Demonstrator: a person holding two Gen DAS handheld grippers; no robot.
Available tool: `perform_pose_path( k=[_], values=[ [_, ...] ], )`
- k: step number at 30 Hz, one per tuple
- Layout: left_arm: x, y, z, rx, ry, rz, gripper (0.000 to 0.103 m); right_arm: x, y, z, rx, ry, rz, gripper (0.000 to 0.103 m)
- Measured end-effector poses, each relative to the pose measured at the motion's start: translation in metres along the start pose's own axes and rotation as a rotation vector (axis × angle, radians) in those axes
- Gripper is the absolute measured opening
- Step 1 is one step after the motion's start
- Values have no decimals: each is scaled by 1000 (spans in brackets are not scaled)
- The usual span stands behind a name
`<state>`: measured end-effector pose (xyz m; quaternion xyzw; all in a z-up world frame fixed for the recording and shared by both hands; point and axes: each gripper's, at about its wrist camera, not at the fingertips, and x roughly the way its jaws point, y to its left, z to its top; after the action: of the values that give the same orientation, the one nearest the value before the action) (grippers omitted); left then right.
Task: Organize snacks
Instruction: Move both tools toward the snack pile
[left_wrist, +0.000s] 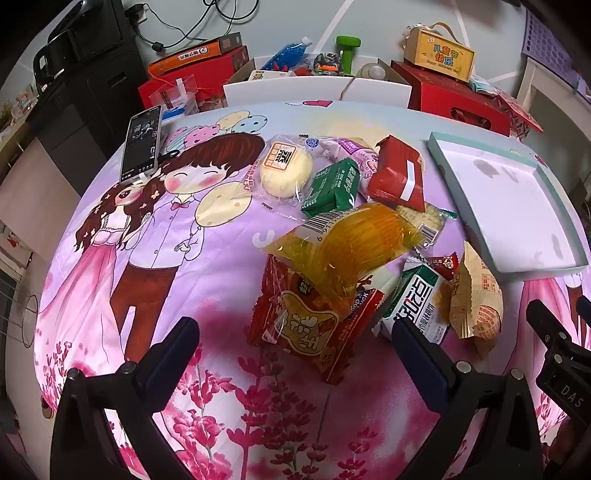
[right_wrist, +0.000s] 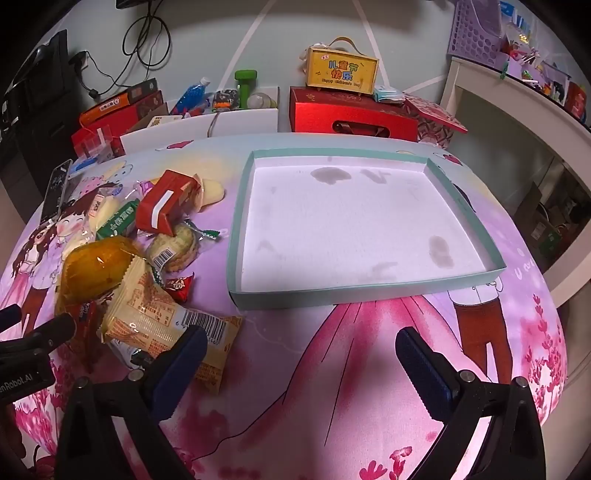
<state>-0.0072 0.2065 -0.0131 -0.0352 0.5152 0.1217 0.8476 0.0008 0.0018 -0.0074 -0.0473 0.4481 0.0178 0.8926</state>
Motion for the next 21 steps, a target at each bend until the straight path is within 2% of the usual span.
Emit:
perform_pose_path(
  k=[21],
  values=[
    [-1,0,0,0,4,1,103,2,2,-1,-6,3,-2,103]
  ],
)
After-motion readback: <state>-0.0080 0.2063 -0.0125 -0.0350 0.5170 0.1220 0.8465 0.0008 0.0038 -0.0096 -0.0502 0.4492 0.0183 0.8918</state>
